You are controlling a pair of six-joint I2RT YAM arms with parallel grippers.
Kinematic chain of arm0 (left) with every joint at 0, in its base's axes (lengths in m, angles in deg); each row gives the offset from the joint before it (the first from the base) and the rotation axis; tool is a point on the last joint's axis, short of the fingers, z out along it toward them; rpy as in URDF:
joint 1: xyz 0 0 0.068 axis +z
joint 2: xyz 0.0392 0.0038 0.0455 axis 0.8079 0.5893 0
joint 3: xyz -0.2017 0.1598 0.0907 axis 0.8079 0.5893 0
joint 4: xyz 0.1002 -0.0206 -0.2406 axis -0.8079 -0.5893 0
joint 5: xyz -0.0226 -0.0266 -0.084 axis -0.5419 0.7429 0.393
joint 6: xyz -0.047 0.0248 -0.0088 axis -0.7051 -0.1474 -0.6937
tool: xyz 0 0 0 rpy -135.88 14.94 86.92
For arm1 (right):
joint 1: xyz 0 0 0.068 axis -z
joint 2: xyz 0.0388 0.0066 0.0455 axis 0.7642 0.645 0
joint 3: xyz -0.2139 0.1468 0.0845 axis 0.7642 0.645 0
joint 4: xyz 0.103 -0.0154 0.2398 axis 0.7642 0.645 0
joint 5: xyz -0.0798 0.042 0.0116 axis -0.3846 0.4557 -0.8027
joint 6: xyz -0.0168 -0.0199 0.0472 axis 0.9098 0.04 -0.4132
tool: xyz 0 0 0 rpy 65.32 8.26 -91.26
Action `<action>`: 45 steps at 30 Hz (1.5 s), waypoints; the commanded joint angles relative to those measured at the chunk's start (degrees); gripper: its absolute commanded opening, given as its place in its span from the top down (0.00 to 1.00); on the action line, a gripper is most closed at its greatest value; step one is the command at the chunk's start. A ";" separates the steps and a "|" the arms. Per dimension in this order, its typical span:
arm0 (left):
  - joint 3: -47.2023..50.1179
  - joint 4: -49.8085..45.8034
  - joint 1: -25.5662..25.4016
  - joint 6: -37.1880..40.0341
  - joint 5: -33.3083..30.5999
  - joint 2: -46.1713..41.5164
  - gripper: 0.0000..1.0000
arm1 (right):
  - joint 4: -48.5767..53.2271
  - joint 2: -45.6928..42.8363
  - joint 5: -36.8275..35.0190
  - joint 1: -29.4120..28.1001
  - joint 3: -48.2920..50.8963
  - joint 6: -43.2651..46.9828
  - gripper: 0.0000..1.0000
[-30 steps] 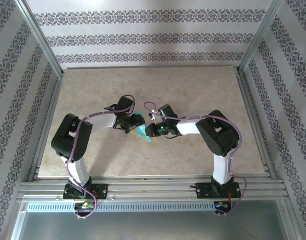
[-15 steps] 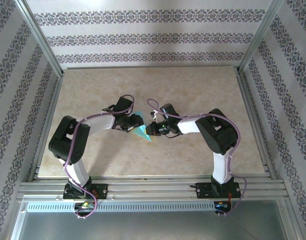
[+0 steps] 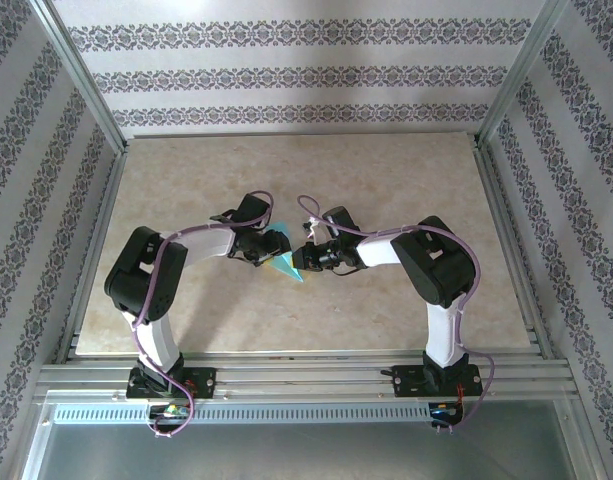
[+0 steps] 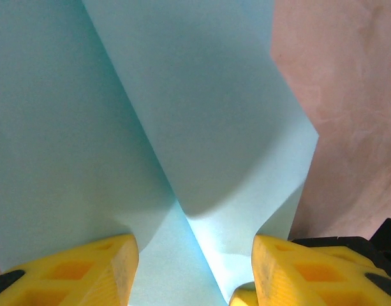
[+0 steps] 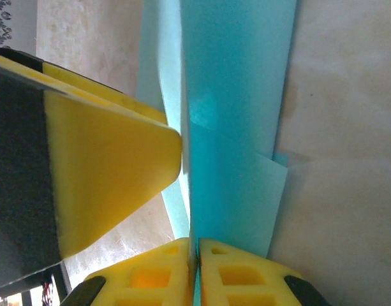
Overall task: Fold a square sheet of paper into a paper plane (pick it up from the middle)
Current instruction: Fourth fold the wing at the center of the table.
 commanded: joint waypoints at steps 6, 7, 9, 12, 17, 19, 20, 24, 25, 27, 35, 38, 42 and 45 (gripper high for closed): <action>-1.76 -12.09 -0.94 -0.63 -7.40 5.58 0.49 | -0.12 -2.08 -1.41 0.87 1.12 -0.66 0.76; -1.76 -12.46 -1.02 -0.81 -7.64 5.91 0.49 | -0.54 -2.90 -1.41 1.08 1.68 -0.72 0.74; -1.77 -13.02 -1.11 -1.11 -7.94 6.73 0.48 | -1.29 -5.16 -1.97 1.60 3.32 -0.94 0.72; -1.97 -13.66 -1.19 -1.24 -8.50 7.80 0.47 | -2.40 -9.28 -4.12 2.57 6.43 -0.81 0.68; -2.78 -14.76 -1.56 -0.99 -9.39 9.42 0.45 | -0.68 -13.52 -6.27 2.28 8.39 0.98 0.70; -2.96 -15.10 -1.85 -0.81 -9.67 10.13 0.44 | 1.04 -14.12 -6.69 0.89 7.85 1.79 0.72; -3.00 -15.16 -1.94 -0.76 -9.67 10.34 0.44 | 1.72 -14.05 -6.80 0.41 7.57 2.01 0.75; -3.14 -15.07 -2.49 0.43 -9.68 10.93 0.43 | 1.78 -14.59 -11.49 -1.71 8.09 2.48 0.85; -3.37 -15.25 -2.57 0.85 -9.82 11.06 0.42 | 1.76 -14.90 -13.26 -2.09 8.50 2.50 0.86; -3.38 -15.27 -2.78 1.20 -9.85 11.31 0.41 | 1.38 -15.06 -14.77 -2.19 9.20 2.10 0.87; -4.00 -16.24 -3.00 1.35 -10.08 12.93 0.39 | 1.21 -12.44 -12.58 -3.50 7.10 2.64 0.88; -4.15 -16.77 -2.99 0.54 -11.10 13.56 0.39 | 1.12 -11.36 -12.32 -4.32 6.07 2.90 0.90; -4.02 -16.81 -2.91 -1.29 -11.45 14.22 0.41 | 1.43 -10.13 -12.14 -5.06 4.84 3.29 0.90; -4.04 -17.00 -2.81 -1.96 -11.60 14.62 0.41 | 1.68 -9.02 -11.55 -5.19 3.93 3.32 0.90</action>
